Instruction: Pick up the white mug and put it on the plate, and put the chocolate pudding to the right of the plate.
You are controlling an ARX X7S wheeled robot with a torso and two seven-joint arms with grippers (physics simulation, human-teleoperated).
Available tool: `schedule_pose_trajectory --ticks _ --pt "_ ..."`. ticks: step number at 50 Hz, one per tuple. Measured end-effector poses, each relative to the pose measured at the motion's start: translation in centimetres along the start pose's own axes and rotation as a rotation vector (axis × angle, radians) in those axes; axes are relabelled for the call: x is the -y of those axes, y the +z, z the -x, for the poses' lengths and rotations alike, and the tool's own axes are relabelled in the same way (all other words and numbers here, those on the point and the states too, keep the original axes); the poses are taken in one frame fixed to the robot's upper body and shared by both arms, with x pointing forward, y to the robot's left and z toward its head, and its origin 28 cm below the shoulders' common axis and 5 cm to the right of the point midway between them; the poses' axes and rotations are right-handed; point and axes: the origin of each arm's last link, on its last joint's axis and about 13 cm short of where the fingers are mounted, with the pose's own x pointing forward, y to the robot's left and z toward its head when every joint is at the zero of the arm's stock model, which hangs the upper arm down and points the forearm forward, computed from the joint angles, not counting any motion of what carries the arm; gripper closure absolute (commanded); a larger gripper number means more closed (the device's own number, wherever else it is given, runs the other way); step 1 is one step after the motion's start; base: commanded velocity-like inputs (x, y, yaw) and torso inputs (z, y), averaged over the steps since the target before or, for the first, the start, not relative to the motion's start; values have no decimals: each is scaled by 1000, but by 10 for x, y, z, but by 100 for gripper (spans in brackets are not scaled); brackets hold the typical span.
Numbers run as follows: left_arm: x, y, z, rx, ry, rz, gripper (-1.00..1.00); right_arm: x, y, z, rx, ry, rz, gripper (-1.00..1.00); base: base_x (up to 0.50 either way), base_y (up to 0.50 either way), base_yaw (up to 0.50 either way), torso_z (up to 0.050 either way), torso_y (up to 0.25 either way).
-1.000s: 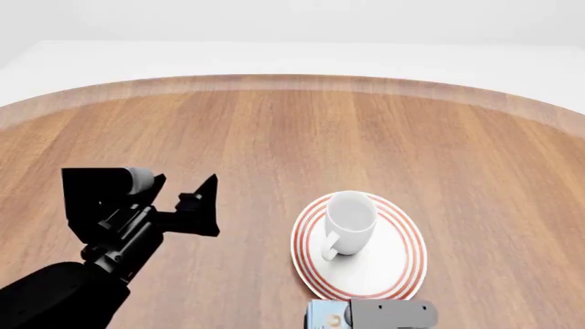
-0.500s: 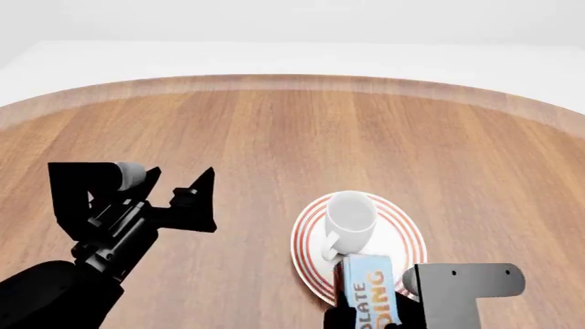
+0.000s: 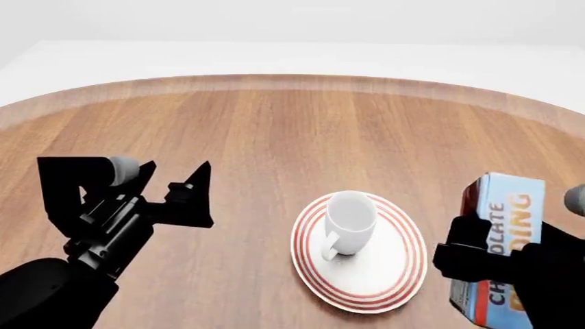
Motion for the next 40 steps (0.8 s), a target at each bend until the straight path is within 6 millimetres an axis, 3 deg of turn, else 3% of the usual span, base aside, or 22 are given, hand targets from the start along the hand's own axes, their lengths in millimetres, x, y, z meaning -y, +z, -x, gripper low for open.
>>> schedule_pose_trajectory --ticks 14,23,40 --pt "0 -2 -1 -5 0 0 -100 25 57 -10 268 -104 31 100 0 0 0 0 1" --pt "-1 -4 -2 -12 0 1 -100 35 85 -22 441 -57 28 100 0 0 0 0 0" --pt "-1 -9 -3 -28 -3 2 -100 50 154 -85 505 59 82 100 0 0 0 0 0"
